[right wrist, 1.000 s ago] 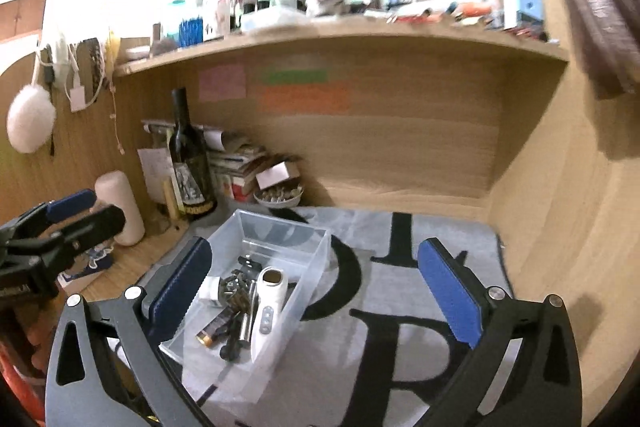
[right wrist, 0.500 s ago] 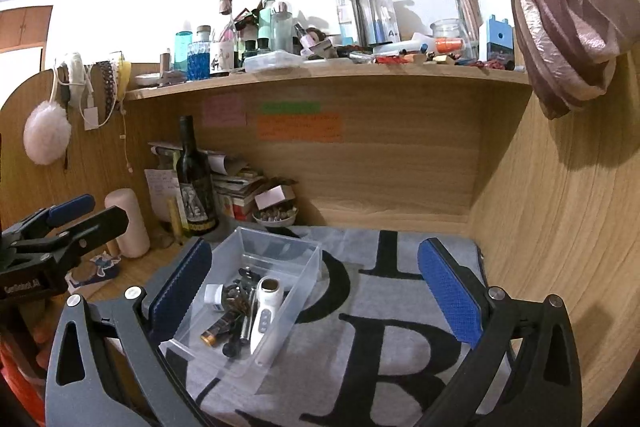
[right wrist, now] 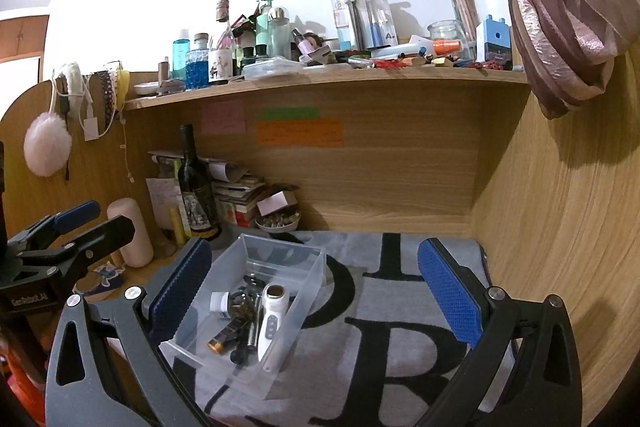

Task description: Organize rigid objects

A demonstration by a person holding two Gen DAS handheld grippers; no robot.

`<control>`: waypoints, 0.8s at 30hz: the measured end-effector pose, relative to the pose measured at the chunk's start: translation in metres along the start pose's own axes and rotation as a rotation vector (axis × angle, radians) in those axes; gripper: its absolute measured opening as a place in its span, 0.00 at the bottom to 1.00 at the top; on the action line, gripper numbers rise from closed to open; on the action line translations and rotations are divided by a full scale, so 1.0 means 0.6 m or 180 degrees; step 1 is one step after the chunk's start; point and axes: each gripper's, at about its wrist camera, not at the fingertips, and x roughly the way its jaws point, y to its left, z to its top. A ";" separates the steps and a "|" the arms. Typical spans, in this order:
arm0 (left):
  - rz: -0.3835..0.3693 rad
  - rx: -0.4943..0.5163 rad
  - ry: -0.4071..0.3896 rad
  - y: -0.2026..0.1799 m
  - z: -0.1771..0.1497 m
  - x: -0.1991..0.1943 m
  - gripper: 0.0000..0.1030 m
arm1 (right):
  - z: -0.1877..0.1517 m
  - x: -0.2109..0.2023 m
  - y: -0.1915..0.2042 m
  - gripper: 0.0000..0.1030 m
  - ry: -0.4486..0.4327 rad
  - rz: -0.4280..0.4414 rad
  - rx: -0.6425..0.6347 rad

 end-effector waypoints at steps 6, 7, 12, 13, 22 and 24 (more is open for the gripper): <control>-0.0032 -0.0010 0.0015 0.002 0.002 0.005 0.99 | 0.002 0.001 -0.001 1.00 -0.0008 -0.0019 0.0002; -0.0038 -0.0008 0.0016 0.003 0.002 0.006 0.99 | 0.002 0.001 -0.001 1.00 -0.0008 -0.0019 0.0004; -0.0048 -0.0002 0.0032 0.002 0.002 0.010 0.99 | 0.003 0.004 -0.001 1.00 -0.0004 -0.0041 0.0008; -0.0051 0.0002 0.0038 0.002 0.001 0.011 0.99 | 0.004 0.005 -0.001 1.00 -0.0002 -0.0042 0.0009; -0.0082 -0.0010 0.0077 0.003 0.001 0.016 0.99 | 0.004 0.010 -0.001 1.00 0.0011 -0.0044 -0.0001; -0.0085 -0.0011 0.0074 0.003 0.001 0.015 0.99 | 0.004 0.011 0.001 1.00 0.0009 -0.0052 -0.0010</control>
